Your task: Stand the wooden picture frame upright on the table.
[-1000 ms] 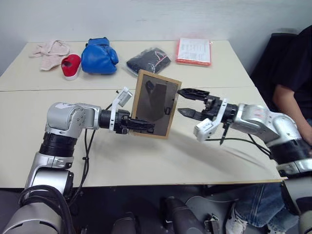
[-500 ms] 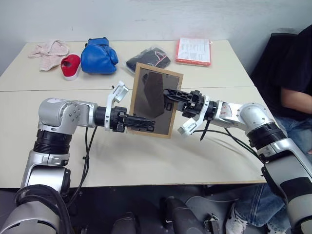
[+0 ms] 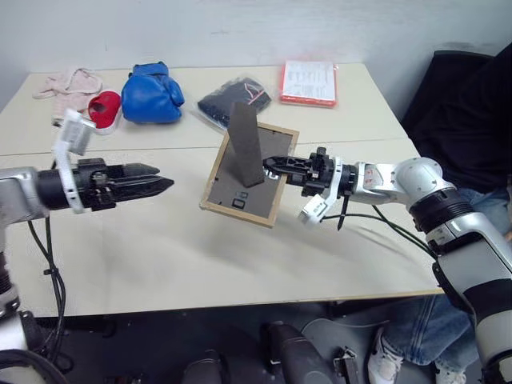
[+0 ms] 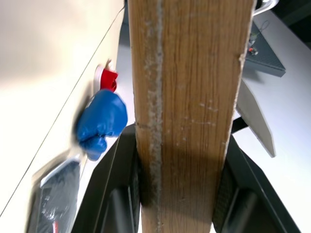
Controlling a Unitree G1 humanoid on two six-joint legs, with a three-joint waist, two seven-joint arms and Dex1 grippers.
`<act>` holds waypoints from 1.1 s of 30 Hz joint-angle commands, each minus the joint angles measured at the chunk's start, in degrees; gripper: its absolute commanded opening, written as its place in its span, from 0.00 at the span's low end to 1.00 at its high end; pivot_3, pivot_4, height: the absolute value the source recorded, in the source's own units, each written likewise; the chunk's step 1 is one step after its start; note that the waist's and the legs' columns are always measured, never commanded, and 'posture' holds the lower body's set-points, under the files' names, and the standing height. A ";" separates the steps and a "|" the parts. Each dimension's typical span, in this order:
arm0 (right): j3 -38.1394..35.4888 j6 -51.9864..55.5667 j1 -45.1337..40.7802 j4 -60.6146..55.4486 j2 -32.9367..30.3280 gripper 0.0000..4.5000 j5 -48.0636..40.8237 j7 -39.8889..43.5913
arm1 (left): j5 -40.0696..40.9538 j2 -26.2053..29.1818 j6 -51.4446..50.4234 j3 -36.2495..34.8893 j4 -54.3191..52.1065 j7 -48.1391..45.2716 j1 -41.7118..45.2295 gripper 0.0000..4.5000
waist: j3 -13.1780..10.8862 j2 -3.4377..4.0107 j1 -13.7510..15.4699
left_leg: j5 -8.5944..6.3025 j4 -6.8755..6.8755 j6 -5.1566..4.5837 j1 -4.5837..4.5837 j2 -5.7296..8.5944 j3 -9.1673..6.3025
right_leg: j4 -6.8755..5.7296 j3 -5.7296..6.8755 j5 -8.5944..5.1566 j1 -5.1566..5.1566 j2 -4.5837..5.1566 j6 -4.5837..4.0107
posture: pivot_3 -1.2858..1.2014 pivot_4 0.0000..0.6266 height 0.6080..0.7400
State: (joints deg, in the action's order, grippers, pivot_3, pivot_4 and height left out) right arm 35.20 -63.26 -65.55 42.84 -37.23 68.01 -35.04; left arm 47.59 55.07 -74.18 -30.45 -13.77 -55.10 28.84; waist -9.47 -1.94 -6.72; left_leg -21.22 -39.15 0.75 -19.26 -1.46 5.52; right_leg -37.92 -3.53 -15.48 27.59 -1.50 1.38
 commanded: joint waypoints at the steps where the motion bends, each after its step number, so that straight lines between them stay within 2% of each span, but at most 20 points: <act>1: -1.39 -5.32 -1.77 4.47 1.24 0.28 -8.55 4.67 | 3.85 -1.14 4.22 -8.47 -12.32 0.91 -5.56 1.00 | 0.01 -0.01 0.17 | 0.00 0.00 0.00 0.02 0.00 -0.02 | -0.01 0.02 0.00 -0.02 0.00 0.00 | 0.52 0.24 1.00; 3: -2.49 -10.34 -1.70 12.24 4.75 0.28 -22.50 15.16 | 5.42 -2.67 5.73 -9.52 -16.60 2.62 -7.94 1.00 | 0.02 -0.06 0.33 | 0.01 -0.04 0.02 0.10 0.01 -0.04 | 0.00 0.04 0.00 -0.12 0.00 0.00 | 0.52 0.24 1.00; 4: -2.24 -11.05 -0.77 14.84 6.89 0.28 -32.66 23.93 | 5.42 -3.47 6.99 -9.55 -18.76 3.78 -9.09 1.00 | 0.03 -0.10 0.32 | 0.02 -0.04 0.03 0.19 0.00 -0.08 | 0.02 0.07 0.00 -0.23 -0.01 0.00 | 0.52 0.24 1.00; 5: -2.23 -4.76 2.51 11.29 8.78 0.28 -48.38 38.38 | 5.27 -4.26 8.37 -9.28 -20.47 4.92 -9.94 1.00 | 0.04 -0.12 0.24 | 0.04 -0.04 0.04 0.29 0.00 -0.10 | 0.00 0.08 0.01 -0.32 -0.01 0.00 | 0.52 0.24 1.00; 6: -3.53 6.31 6.49 4.66 10.64 0.28 -64.29 53.94 | 4.57 -4.83 9.98 -8.67 -21.91 6.24 -10.64 1.00 | -0.01 -0.15 0.26 | 0.04 -0.04 0.05 0.33 -0.01 -0.10 | 0.00 0.08 0.01 -0.34 -0.01 0.01 | 0.52 0.24 1.00; 8: -6.85 26.66 12.05 -6.62 12.97 0.28 -85.98 75.75 | 3.08 -5.69 13.13 -7.18 -23.48 8.36 -11.18 1.00 | -0.05 -0.16 0.50 | 0.01 0.01 0.06 0.81 -0.19 -0.32 | 0.06 0.30 0.01 -1.01 -0.06 0.01 | 0.52 0.24 1.00; 9: -8.56 35.61 13.77 -10.79 13.52 0.28 -92.44 82.11 | 2.43 -5.93 14.64 -6.48 -23.69 9.28 -11.19 1.00 | -0.07 -0.12 0.74 | -0.02 0.02 0.07 0.90 -0.22 -0.38 | 0.04 0.35 0.01 -1.14 -0.05 0.01 | 0.52 0.24 1.00; 11: -11.46 51.89 16.15 -16.89 14.03 0.28 -101.44 89.25 | 2.00 -6.02 16.83 -5.55 -23.45 10.68 -11.18 1.00 | -0.09 -0.09 1.33 | -0.06 0.00 0.00 0.88 -0.20 -0.39 | -0.05 0.38 0.01 -1.14 0.00 0.01 | 0.52 0.24 1.00; 14: -14.85 68.35 18.16 -21.01 14.85 0.28 -107.14 92.21 | 1.39 -5.21 19.58 -4.61 -22.34 11.20 -11.69 1.00 | -0.09 -0.08 1.96 | -0.13 0.00 -0.05 0.85 -0.21 -0.40 | 0.04 0.42 0.01 -1.10 0.01 0.01 | 0.52 0.24 1.00; 17: -17.89 77.21 20.14 -21.46 17.25 0.28 -108.51 91.18 | 0.48 -4.36 21.65 -4.06 -20.98 10.97 -12.77 1.00 | -0.09 -0.09 1.98 | -0.18 0.00 -0.05 0.84 -0.21 -0.40 | 0.20 0.43 -0.01 -1.08 0.01 -0.03 | 0.52 0.24 1.00; 27: -21.28 83.75 25.68 -22.10 21.51 0.28 -101.52 90.98 | 1.18 -1.72 24.31 -1.49 -17.59 10.28 -13.02 1.00 | -0.09 -0.09 1.94 | -0.20 0.01 -0.08 0.78 -0.19 -0.33 | 0.25 0.40 -0.02 -1.02 0.01 -0.04 | 0.52 0.24 1.00; 29: -22.19 85.09 26.11 -23.32 21.25 0.44 -101.14 91.22 | 1.75 -1.32 24.30 -0.79 -16.59 9.81 -12.76 1.00 | -0.09 -0.09 1.98 | -0.20 0.01 -0.08 0.79 -0.19 -0.34 | 0.25 0.40 -0.02 -1.02 0.01 -0.04 | 0.52 0.24 1.00; 30: -22.41 85.58 26.35 -24.16 20.92 0.48 -100.75 91.45 | 2.10 -1.14 24.22 -0.46 -16.17 9.59 -12.69 1.00 | -0.09 -0.09 1.98 | -0.20 0.01 -0.08 0.79 -0.19 -0.34 | 0.25 0.40 -0.02 -1.01 0.01 -0.05 | 0.52 0.24 1.00; 33: -22.54 86.89 28.11 -30.00 17.79 0.69 -99.37 93.23 | 2.97 -1.13 24.42 0.37 -15.08 8.86 -12.45 1.00 | -0.09 -0.08 2.03 | -0.22 0.02 -0.10 0.74 -0.19 -0.34 | 0.29 0.40 -0.02 -0.99 0.01 -0.04 | 0.52 0.24 1.00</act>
State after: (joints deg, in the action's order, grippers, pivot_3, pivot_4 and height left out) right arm 14.27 23.10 -37.52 17.33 -17.99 -31.55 56.78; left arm 49.58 52.88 -50.77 -29.83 -28.77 -45.83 15.52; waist -9.56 -2.02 -4.69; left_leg -21.45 -39.13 0.64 -18.52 -1.65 5.17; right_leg -37.60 -3.12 -15.51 26.60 -1.48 1.34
